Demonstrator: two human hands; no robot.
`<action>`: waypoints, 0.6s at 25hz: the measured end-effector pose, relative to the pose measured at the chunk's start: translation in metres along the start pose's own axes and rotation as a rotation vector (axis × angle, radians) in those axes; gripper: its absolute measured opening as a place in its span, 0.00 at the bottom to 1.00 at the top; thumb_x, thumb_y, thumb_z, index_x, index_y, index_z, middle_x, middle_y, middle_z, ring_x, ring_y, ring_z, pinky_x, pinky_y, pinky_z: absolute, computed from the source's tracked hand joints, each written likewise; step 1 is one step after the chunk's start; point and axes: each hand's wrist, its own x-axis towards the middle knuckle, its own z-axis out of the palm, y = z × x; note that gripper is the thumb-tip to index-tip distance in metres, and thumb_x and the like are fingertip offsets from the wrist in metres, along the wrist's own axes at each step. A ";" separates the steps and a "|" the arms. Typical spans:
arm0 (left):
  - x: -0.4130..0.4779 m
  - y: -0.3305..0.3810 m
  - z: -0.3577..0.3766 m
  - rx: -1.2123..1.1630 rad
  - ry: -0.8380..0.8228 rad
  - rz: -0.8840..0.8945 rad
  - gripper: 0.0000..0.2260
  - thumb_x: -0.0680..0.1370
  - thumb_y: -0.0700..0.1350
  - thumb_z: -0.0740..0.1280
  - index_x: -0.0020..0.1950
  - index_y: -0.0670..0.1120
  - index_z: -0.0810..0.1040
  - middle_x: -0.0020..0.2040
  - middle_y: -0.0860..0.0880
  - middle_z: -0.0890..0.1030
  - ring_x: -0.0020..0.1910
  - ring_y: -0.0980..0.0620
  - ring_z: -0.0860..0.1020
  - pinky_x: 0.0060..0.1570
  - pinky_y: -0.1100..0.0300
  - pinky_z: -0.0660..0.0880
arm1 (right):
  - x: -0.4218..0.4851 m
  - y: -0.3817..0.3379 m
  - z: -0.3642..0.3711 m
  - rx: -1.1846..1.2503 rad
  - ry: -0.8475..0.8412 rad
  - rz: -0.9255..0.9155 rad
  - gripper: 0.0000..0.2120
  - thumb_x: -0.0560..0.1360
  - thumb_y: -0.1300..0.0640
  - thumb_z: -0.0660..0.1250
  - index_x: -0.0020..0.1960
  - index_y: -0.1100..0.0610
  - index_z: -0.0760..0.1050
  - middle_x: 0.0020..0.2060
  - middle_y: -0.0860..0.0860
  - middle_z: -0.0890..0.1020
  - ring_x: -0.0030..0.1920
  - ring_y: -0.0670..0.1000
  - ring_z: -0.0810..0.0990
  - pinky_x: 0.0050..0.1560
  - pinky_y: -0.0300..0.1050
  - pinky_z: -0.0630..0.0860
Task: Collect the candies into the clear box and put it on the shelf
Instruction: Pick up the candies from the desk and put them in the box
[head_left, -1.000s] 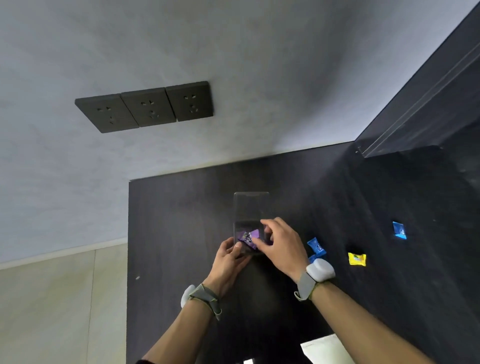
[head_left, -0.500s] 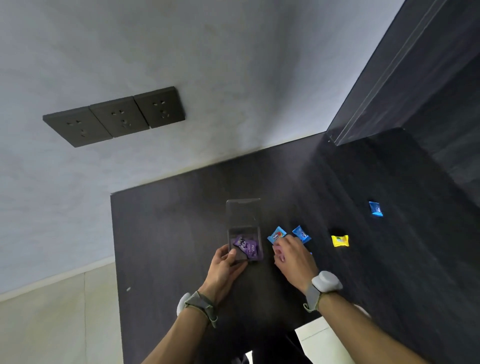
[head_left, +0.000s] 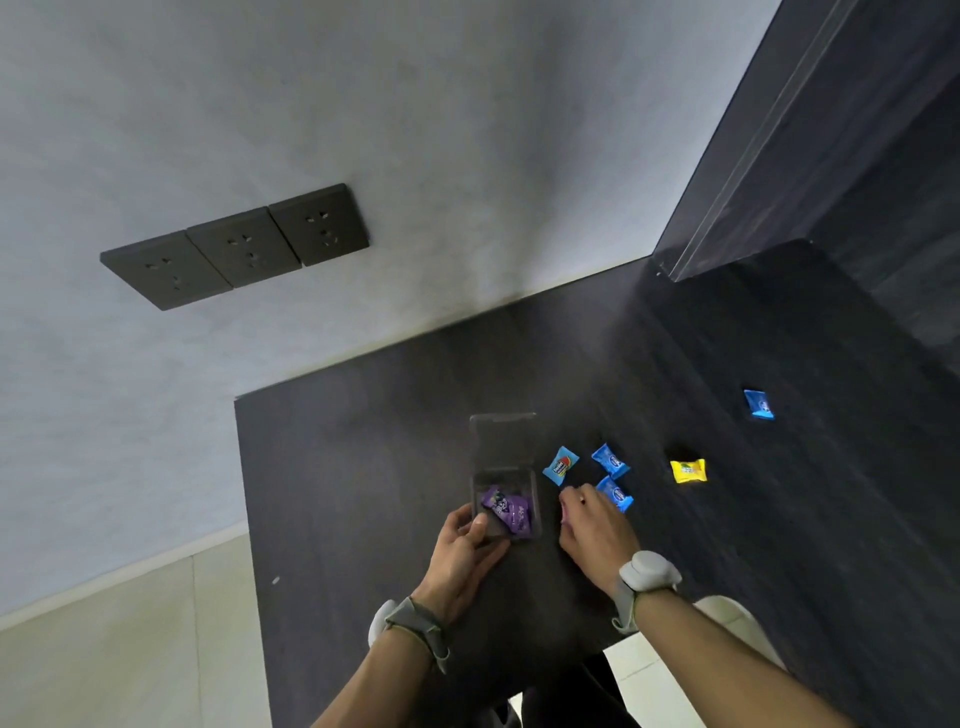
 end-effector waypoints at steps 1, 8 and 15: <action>0.001 0.000 0.000 -0.006 -0.001 0.002 0.12 0.83 0.40 0.62 0.67 0.43 0.71 0.62 0.39 0.79 0.54 0.43 0.83 0.49 0.52 0.83 | -0.001 0.000 -0.001 0.054 0.016 0.021 0.10 0.78 0.56 0.65 0.59 0.55 0.71 0.56 0.53 0.74 0.56 0.54 0.76 0.53 0.47 0.75; 0.006 -0.004 0.014 -0.033 -0.030 -0.012 0.13 0.83 0.39 0.62 0.68 0.43 0.70 0.63 0.39 0.78 0.56 0.41 0.82 0.51 0.49 0.82 | -0.003 -0.003 -0.027 0.340 0.233 0.023 0.17 0.75 0.50 0.72 0.58 0.50 0.68 0.55 0.49 0.73 0.55 0.47 0.75 0.51 0.43 0.80; 0.016 -0.008 0.029 -0.041 -0.059 -0.037 0.13 0.83 0.39 0.63 0.67 0.43 0.71 0.62 0.37 0.79 0.59 0.38 0.81 0.57 0.46 0.80 | -0.001 -0.012 -0.037 0.412 0.188 -0.079 0.20 0.75 0.40 0.69 0.62 0.47 0.69 0.55 0.43 0.74 0.53 0.42 0.74 0.53 0.38 0.75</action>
